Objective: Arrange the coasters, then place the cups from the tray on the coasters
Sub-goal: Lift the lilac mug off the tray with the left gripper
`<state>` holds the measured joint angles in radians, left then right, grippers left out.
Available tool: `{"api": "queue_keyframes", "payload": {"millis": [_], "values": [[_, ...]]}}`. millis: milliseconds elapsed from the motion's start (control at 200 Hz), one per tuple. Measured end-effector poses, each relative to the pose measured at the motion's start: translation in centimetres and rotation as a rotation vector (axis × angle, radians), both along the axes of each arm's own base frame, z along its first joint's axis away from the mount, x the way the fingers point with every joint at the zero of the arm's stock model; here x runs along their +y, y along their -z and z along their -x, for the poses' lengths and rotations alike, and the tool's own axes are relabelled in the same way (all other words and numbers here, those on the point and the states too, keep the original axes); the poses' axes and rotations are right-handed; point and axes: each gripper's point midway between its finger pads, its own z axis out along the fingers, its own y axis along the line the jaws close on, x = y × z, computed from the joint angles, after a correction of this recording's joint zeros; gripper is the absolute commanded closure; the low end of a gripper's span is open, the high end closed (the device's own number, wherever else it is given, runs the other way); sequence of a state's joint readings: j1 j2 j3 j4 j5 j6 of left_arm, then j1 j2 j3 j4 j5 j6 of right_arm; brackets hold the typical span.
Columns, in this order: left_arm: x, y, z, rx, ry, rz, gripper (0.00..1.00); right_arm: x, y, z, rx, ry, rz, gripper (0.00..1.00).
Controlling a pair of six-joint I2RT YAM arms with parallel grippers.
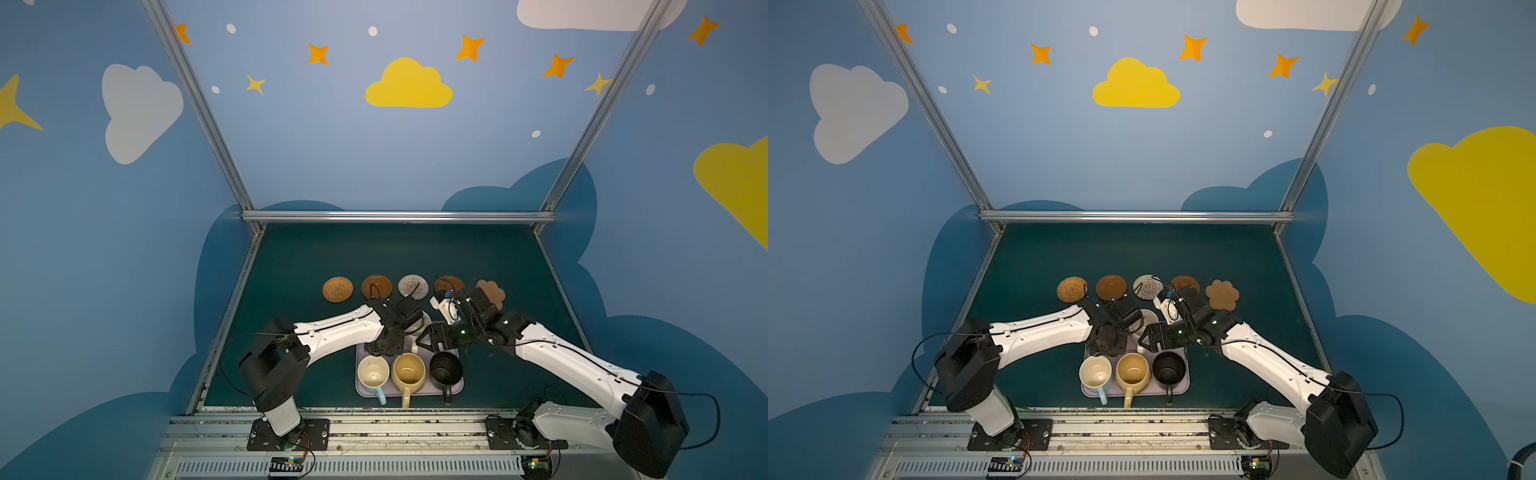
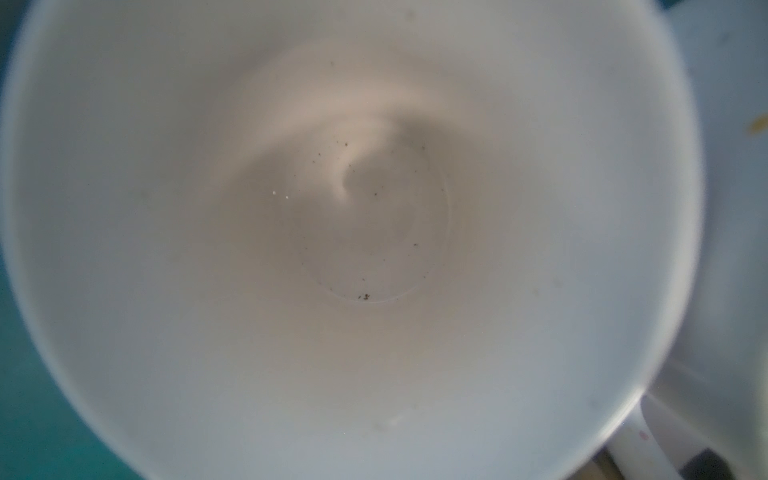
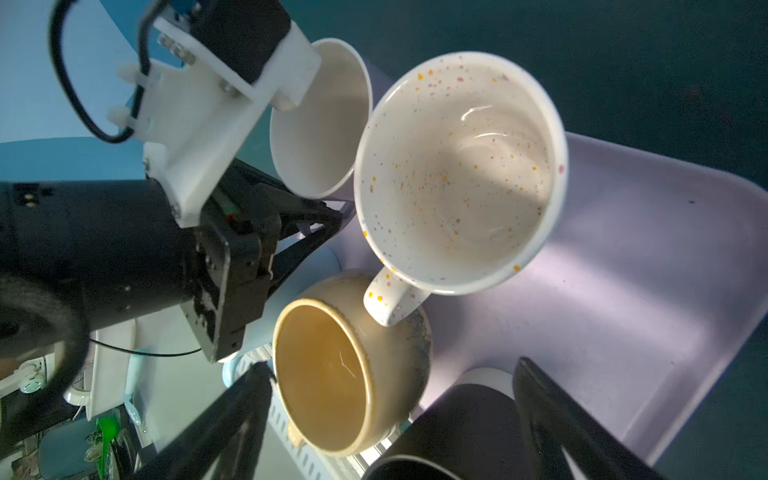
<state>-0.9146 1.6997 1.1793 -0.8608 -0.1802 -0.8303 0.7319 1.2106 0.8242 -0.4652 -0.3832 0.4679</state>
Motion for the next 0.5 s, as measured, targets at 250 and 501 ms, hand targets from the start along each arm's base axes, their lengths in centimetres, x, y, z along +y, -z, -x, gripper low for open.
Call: {"api": "queue_keyframes", "payload": {"millis": [250,501], "values": [[-0.01,-0.01,0.01,-0.006,0.001,0.006,0.9,0.31,-0.29,-0.18,-0.013,-0.001,-0.016,0.1],[0.16,-0.36,-0.05,-0.025,0.0,0.019,0.96,0.4,-0.39,-0.26,-0.017,0.0,-0.02,0.11]]}}
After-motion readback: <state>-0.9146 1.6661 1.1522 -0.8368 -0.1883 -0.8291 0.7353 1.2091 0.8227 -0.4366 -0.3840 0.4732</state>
